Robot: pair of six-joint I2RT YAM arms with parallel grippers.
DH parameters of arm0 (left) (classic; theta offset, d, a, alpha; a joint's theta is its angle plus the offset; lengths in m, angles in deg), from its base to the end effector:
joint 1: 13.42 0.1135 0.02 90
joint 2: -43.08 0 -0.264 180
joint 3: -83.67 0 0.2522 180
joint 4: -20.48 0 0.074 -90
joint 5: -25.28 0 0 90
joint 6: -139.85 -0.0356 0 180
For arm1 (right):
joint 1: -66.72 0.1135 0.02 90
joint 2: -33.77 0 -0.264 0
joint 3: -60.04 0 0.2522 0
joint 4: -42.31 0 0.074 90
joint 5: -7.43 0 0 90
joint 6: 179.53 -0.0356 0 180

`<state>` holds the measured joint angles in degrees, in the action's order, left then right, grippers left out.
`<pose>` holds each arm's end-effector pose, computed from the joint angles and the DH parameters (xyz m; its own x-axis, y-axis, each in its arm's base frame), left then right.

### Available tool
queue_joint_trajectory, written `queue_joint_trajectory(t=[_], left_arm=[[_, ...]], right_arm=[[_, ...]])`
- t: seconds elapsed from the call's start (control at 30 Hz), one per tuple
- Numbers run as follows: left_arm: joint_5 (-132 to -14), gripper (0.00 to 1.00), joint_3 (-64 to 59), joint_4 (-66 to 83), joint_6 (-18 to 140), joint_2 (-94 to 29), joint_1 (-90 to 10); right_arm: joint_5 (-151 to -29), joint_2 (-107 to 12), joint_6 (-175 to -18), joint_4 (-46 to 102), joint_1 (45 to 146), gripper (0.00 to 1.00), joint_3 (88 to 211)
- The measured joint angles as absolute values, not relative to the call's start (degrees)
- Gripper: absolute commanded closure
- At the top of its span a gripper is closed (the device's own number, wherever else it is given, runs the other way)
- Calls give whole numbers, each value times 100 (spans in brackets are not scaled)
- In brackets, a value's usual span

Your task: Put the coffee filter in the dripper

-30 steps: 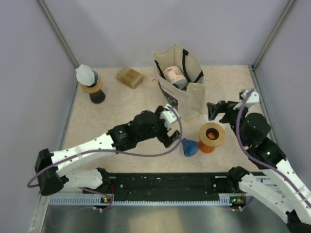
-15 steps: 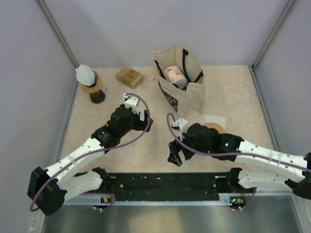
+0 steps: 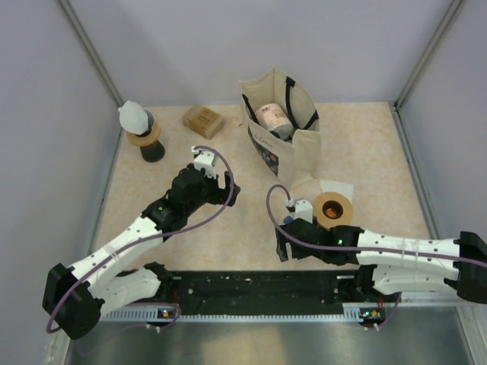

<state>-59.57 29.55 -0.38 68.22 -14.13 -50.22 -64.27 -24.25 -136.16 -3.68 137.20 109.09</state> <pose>0.1852 -0.1346 0.2774 -0.4758 -0.0360 -0.8788 0.4014 0.8801 -0.2534 0.0744 0.1765 0.2099 -0.7946 -0.1758 -0.5812 -0.3743 0.8955 0.2408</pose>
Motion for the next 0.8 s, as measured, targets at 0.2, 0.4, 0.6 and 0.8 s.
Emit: queue_joint_trajectory(t=[0.2,0.4,0.6,0.8], left_arm=[[-6040,1,2955,-40,6844,-1413,-5020],[-6117,1,2955,-47,6844,-1413,-5020],[-6209,1,2955,-64,6844,-1413,-5020],[-6311,1,2955,-62,6844,-1430,-5020]], right_arm=[[-5290,-2825,-14281,-68,13735,30,10911],[-4733,-2869,-14777,76,13746,41,10909],[-4545,-2996,-15035,159,13748,52,10907],[-4333,-3133,-15361,161,13748,56,10905]])
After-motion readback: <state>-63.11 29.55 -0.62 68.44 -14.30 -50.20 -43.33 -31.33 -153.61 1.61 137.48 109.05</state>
